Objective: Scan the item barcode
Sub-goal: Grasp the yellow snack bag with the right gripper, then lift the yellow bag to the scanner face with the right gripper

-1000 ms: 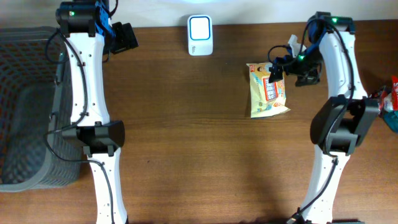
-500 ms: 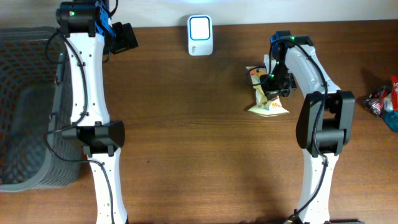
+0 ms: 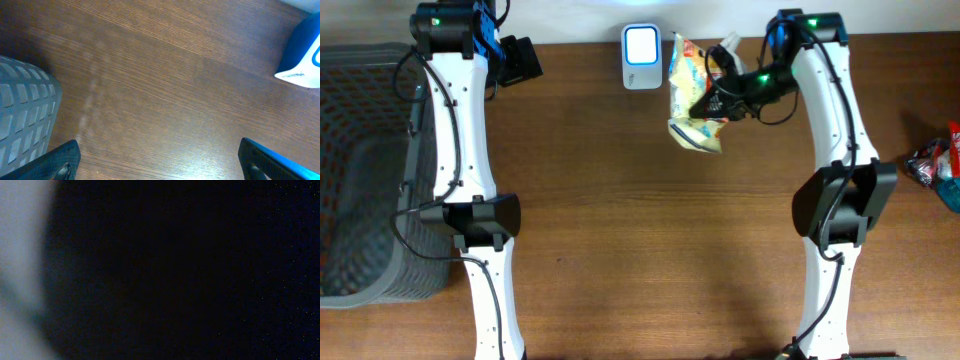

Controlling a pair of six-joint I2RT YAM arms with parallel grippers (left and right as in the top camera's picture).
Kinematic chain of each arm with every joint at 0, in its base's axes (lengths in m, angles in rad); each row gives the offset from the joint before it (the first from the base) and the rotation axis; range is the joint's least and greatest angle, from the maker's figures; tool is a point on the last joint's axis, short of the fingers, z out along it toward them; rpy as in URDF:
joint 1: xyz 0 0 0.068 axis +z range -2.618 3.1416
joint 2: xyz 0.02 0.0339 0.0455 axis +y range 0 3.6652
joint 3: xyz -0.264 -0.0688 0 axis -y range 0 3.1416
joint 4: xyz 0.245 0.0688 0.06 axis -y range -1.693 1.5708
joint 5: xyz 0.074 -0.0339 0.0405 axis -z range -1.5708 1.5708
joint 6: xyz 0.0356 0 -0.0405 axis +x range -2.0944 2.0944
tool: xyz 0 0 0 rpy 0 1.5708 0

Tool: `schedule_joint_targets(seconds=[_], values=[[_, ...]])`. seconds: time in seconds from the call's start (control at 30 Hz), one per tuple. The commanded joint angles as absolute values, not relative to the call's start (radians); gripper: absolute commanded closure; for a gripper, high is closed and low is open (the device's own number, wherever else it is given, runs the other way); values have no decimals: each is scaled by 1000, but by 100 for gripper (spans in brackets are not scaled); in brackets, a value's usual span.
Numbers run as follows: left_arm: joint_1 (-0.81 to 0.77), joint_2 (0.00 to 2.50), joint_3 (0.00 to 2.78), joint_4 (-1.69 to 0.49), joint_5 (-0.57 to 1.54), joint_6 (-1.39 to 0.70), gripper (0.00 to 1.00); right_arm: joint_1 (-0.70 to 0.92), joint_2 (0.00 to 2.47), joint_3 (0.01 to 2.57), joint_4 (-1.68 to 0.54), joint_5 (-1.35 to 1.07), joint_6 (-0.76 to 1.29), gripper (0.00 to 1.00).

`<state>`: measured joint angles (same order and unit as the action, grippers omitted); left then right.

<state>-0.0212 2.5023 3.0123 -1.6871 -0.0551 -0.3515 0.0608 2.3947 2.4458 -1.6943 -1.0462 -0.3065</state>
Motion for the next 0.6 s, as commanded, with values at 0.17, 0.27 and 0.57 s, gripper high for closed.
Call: schedule_joint_targets(seconds=[0.17, 0.27, 0.57], values=[[-20, 2502, 3010, -1688, -48, -343, 1, 197, 2376, 2455, -1699, -1128, -442, 96], [-20, 2502, 3010, -1688, -48, -343, 1, 212, 2376, 2455, -1699, -1076, -498, 96], [-20, 2502, 3010, -1688, -48, -343, 1, 211, 2376, 2455, -1699, -1042, -824, 96]])
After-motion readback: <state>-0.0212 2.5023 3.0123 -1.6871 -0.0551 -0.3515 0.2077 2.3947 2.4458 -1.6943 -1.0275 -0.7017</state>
